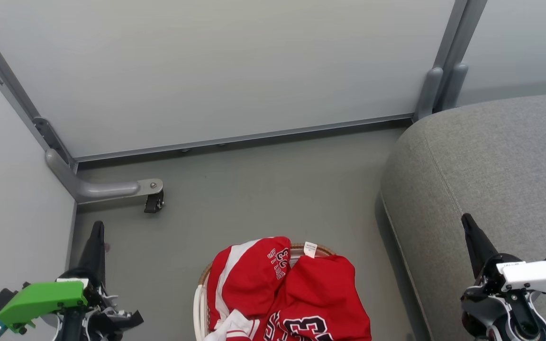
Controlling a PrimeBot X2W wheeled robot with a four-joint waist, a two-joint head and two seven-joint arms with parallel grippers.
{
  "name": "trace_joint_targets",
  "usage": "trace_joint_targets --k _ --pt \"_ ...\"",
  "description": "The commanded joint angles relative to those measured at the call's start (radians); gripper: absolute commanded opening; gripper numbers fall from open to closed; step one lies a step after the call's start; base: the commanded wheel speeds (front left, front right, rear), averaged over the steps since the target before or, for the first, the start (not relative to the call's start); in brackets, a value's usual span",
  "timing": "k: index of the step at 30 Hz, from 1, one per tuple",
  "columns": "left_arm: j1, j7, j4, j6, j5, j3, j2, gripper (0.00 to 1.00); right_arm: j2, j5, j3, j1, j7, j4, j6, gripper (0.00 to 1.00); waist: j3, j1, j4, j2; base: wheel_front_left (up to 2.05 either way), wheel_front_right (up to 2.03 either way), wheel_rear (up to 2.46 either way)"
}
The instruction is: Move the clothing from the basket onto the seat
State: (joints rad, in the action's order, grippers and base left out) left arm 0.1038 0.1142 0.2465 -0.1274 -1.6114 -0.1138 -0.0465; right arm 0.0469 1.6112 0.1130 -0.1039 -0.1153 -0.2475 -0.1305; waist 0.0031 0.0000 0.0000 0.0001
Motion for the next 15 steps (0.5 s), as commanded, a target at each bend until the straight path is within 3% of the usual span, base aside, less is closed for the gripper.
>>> trace_joint_targets --k 1,15 --pt "-0.001 0.000 0.002 0.000 0.000 0.000 0.001 1.00 -0.001 0.000 0.000 0.001 0.000 -0.002 0.000 1.00 0.000 0.0000 0.000 -0.0001 0.00 0.00 0.00" --pt "-0.025 -0.055 0.026 0.001 0.039 0.063 0.006 1.00 -0.008 -0.055 -0.026 0.030 0.054 -0.029 0.000 1.00 0.000 0.0000 0.000 -0.0001 0.00 0.00 0.00"
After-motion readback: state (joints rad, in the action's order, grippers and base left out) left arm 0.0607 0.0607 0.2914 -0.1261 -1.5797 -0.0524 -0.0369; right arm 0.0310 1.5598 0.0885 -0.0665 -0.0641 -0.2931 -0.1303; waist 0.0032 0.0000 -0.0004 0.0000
